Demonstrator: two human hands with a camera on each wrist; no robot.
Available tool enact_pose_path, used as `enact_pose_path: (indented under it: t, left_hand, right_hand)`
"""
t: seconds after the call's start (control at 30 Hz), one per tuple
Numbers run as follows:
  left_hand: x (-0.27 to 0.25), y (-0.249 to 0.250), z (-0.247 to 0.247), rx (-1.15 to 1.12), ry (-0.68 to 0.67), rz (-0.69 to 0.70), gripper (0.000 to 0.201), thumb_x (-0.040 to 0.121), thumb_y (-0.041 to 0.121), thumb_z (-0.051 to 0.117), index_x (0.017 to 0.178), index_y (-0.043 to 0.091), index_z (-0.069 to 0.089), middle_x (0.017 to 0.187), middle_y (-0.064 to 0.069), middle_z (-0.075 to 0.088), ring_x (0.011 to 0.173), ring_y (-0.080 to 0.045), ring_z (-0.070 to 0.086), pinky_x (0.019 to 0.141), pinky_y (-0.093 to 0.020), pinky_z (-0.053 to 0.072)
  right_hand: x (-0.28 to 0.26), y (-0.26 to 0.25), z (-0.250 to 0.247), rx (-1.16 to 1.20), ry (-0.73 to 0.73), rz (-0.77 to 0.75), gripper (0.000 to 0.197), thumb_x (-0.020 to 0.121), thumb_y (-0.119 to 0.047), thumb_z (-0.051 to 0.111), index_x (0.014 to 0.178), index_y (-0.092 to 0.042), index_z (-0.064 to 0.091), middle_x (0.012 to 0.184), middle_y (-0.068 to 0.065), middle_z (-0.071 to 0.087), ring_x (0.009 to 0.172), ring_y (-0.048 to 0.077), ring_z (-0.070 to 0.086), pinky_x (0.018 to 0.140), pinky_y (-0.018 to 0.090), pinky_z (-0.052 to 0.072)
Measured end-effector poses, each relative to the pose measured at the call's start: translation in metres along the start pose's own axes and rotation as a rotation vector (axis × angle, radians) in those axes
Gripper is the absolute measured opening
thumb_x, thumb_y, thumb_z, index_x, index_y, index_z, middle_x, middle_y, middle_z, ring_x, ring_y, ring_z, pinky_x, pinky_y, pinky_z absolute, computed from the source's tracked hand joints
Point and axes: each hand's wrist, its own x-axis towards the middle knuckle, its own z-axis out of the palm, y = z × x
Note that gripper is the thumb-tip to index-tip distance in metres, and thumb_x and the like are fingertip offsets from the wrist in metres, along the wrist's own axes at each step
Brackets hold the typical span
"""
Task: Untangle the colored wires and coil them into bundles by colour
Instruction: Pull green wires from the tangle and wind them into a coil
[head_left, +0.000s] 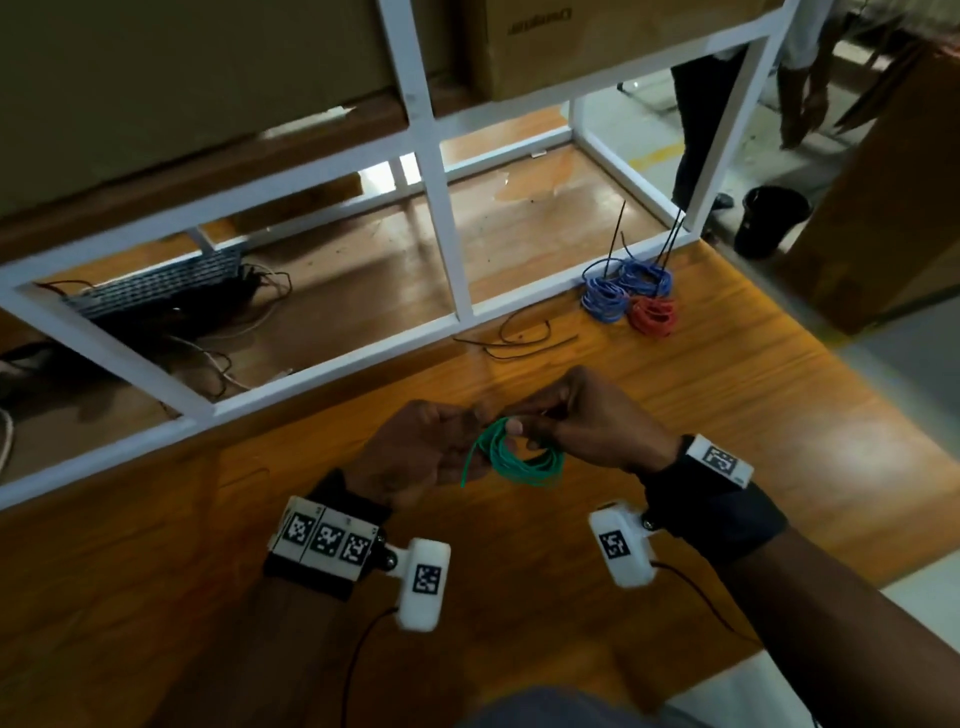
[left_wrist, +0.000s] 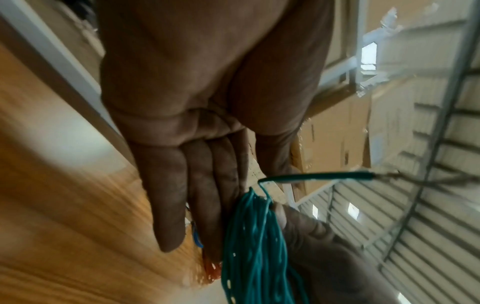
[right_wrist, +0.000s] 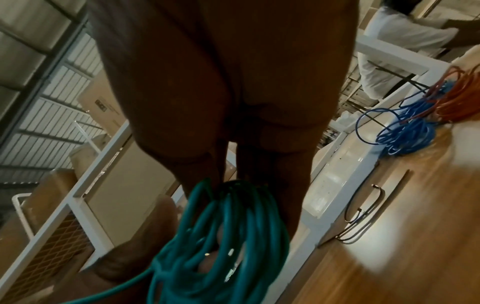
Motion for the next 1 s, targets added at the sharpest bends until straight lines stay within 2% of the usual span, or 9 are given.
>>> enact_pose_path:
  t: [0.13,0.23,0.33,0.43,0.53,0.63,0.73,0.8,1.0]
  left_hand:
    - [0.01,-0.003,-0.003,-0.024,-0.015,-0.001,0.037,0.082,0.026,0.075,0.108,-0.001,0.071,0.111,-0.02,0.071,0.11,-0.037,0.066,0.095,-0.048,0.053]
    - [0.014,-0.009,-0.006,-0.062,0.017,0.013,0.036,0.075,0.023,0.08,0.099,-0.004,0.073,0.105,-0.02,0.073,0.103,-0.034,0.069,0.091,-0.045,0.055]
    - [0.014,-0.016,-0.013,-0.095,0.096,0.042,0.035,0.075,0.022,0.079,0.099,-0.004,0.073,0.101,-0.018,0.074,0.097,-0.031,0.071,0.081,-0.039,0.057]
    - [0.016,-0.025,-0.026,-0.168,0.198,0.055,0.041,0.071,0.023,0.077,0.104,-0.001,0.072,0.1,-0.017,0.074,0.096,-0.032,0.072,0.078,-0.04,0.059]
    - [0.022,-0.037,-0.043,-0.266,0.364,0.092,0.037,0.076,0.021,0.075,0.107,0.0,0.071,0.098,-0.014,0.075,0.095,-0.031,0.072,0.076,-0.037,0.06]
    - [0.031,-0.047,-0.055,-0.385,0.524,0.117,0.024,0.084,0.013,0.073,0.105,0.003,0.072,0.095,-0.011,0.076,0.091,-0.026,0.073,0.064,-0.029,0.058]
    - [0.043,-0.057,-0.063,-0.407,0.615,0.101,0.018,0.083,0.014,0.074,0.1,0.007,0.074,0.094,-0.009,0.076,0.089,-0.025,0.072,0.059,-0.027,0.055]
    - [0.051,-0.062,-0.069,-0.421,0.62,0.1,0.022,0.083,0.017,0.075,0.102,0.006,0.074,0.097,-0.01,0.076,0.088,-0.024,0.072,0.06,-0.027,0.054]
    - [0.064,-0.062,-0.075,-0.406,0.584,0.148,0.027,0.083,0.017,0.074,0.106,0.002,0.072,0.096,-0.011,0.076,0.088,-0.024,0.073,0.061,-0.026,0.057]
  right_hand:
    - [0.009,0.003,0.001,-0.083,0.01,-0.043,0.015,0.094,-0.027,0.075,0.108,-0.027,0.081,0.096,-0.007,0.08,0.086,0.002,0.075,0.073,0.038,0.065]
    - [0.014,0.002,0.009,-0.056,0.0,-0.055,0.019,0.094,-0.029,0.075,0.111,-0.024,0.08,0.098,-0.002,0.08,0.081,0.006,0.076,0.072,0.04,0.065]
    - [0.02,0.001,0.019,0.01,-0.016,-0.049,0.02,0.095,-0.027,0.073,0.111,-0.016,0.08,0.098,0.0,0.08,0.086,0.009,0.077,0.076,0.04,0.064]
    - [0.036,0.005,0.027,0.226,0.016,0.012,0.03,0.1,-0.032,0.066,0.103,-0.005,0.08,0.097,0.011,0.079,0.093,0.026,0.077,0.083,0.048,0.063]
    - [0.067,0.029,0.022,0.486,0.24,0.255,0.032,0.1,-0.031,0.067,0.1,0.0,0.075,0.1,0.023,0.076,0.09,0.032,0.071,0.082,0.043,0.058]
    - [0.097,0.07,0.011,0.587,0.51,0.486,0.021,0.098,-0.026,0.07,0.096,-0.005,0.072,0.101,0.02,0.076,0.086,0.029,0.074,0.075,0.036,0.061]
    - [0.125,0.091,0.009,0.56,0.586,0.612,0.026,0.096,-0.027,0.072,0.088,-0.002,0.07,0.098,0.024,0.075,0.078,0.028,0.075,0.07,0.039,0.063]
    - [0.14,0.088,0.007,0.496,0.598,0.67,0.035,0.094,-0.031,0.075,0.083,0.002,0.071,0.088,0.022,0.076,0.075,0.029,0.075,0.075,0.042,0.065]
    - [0.164,0.093,0.001,0.028,0.538,0.742,0.032,0.079,-0.037,0.081,0.075,-0.006,0.073,0.077,0.007,0.075,0.073,0.026,0.072,0.071,0.037,0.062]
